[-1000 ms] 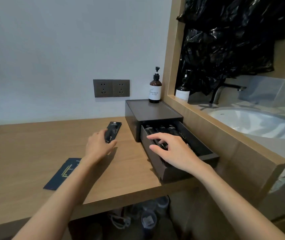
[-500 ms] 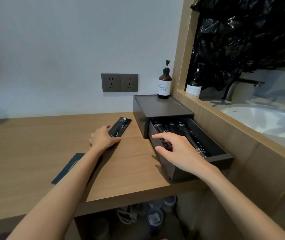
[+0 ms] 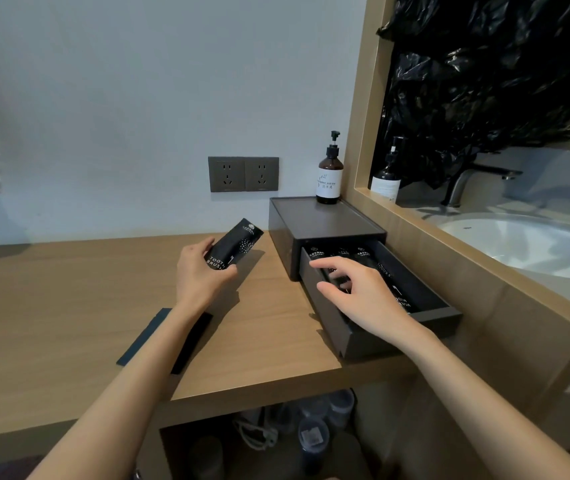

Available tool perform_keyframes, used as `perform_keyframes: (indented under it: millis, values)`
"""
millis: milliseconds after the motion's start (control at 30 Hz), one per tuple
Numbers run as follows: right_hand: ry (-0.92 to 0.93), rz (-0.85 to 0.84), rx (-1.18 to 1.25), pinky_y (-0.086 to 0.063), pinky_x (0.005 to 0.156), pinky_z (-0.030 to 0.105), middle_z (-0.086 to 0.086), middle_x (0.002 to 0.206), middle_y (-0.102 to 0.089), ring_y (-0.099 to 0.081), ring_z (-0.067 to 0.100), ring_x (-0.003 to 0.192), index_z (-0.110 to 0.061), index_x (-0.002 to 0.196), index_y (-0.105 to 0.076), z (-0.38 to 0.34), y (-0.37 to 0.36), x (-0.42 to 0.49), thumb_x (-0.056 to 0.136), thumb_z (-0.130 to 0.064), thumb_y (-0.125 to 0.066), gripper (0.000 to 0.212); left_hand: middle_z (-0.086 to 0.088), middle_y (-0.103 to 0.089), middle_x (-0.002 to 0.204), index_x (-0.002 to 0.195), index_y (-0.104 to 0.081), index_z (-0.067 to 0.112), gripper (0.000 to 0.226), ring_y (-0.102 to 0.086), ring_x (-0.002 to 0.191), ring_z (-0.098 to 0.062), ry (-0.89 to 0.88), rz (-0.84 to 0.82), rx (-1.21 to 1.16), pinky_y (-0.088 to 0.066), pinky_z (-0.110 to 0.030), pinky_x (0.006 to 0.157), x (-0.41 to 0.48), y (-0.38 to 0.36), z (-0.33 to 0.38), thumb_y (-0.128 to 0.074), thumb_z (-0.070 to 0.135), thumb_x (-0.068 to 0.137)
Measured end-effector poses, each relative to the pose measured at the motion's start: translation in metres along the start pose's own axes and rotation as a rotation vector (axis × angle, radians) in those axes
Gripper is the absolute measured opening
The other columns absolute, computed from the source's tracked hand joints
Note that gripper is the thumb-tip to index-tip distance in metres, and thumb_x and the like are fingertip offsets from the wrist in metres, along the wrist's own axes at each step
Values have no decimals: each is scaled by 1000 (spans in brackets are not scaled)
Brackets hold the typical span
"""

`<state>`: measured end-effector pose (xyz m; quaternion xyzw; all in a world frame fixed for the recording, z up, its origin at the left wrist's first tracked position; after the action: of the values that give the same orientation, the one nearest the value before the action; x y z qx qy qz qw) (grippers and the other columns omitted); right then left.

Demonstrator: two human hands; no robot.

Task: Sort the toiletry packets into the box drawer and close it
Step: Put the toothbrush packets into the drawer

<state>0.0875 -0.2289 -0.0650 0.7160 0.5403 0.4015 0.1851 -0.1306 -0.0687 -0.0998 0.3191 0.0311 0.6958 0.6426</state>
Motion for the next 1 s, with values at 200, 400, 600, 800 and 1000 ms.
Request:
perform_keyframes:
  millis: [200,400,600,800,1000]
  values:
    - [-25,145,245,-45,79,12,-19,113,-64,-59,1,101,-33,121,-60,-23,10,4,93,-23,-59,30,-4,-55,123,134,-55,16,69,-53,109,-11,-77,95,-247,-39,-22,97,-33,16,48,-80,17,70]
    - [-97,198,561,-57,82,27,-3,107,-70,-67,12,98,-30,127,-52,-44,14,3,92,-26,-62,36,4,-58,122,129,-58,26,71,-61,111,-16,-145,25,-475,-51,-43,97,-75,5,89,-79,33,62]
    - [-120,381,701,-59,81,41,7,100,-71,-72,18,87,-21,120,-56,-47,21,-5,86,-8,-67,38,5,-53,120,129,-54,30,71,-58,111,-8,-252,-57,-512,-52,-38,95,-108,-9,115,-79,28,63]
    - [-178,479,760,-60,71,29,3,96,-71,-71,9,82,-18,118,-59,-36,43,-11,87,-3,-65,35,13,-54,126,131,-53,32,71,-62,106,-13,-307,-197,-516,-56,-41,85,-121,-19,128,-82,22,67]
    - [-238,482,534,-49,67,16,-2,104,-71,-65,4,83,-22,115,-66,-10,78,-15,89,-7,-64,30,15,-57,129,132,-54,28,42,-62,102,2,-297,-342,-500,-48,-12,84,-123,-27,129,-62,24,91]
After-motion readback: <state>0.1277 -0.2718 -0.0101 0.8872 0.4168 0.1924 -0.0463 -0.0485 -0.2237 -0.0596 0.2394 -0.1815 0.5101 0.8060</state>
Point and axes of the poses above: each hand's wrist, its own x-axis towards the middle knuckle, its own y-axis out of the back of the hand, z = x × y, the point moved 2 cm from there along x, towards the middle knuckle
